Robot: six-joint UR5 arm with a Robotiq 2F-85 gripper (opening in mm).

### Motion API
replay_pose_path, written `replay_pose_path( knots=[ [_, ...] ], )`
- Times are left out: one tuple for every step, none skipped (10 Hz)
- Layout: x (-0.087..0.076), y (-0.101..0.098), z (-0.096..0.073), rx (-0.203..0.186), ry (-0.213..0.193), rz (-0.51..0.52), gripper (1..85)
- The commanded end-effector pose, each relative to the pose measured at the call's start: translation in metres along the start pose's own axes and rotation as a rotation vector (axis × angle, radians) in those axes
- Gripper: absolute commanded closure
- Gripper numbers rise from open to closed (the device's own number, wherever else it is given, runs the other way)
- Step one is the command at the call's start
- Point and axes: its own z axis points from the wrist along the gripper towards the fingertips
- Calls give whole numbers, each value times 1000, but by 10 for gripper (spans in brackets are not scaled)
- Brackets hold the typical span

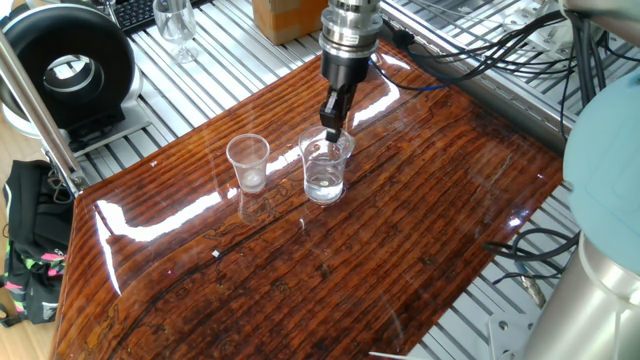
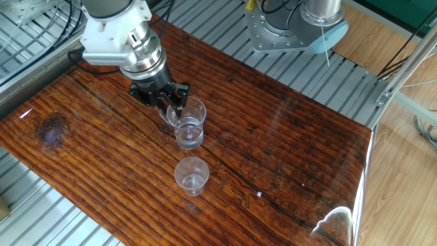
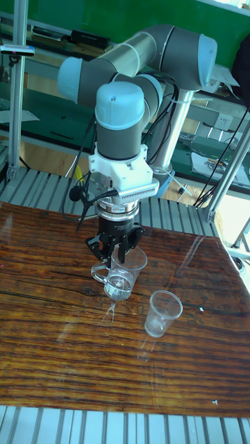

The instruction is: Pour the water from one cup into another empty cup

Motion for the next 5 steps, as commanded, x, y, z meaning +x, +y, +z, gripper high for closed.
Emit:
replay_pose_path(
  knots=[
    [0,6,-16,-14,19,14,483],
    [0,4,-24,-1,36,21,483],
    [-2,4,-30,6,37,35,483],
    [-3,-10,-38,70,45,23,480],
    [-9,-3,-52,61,50,44,480]
  ],
)
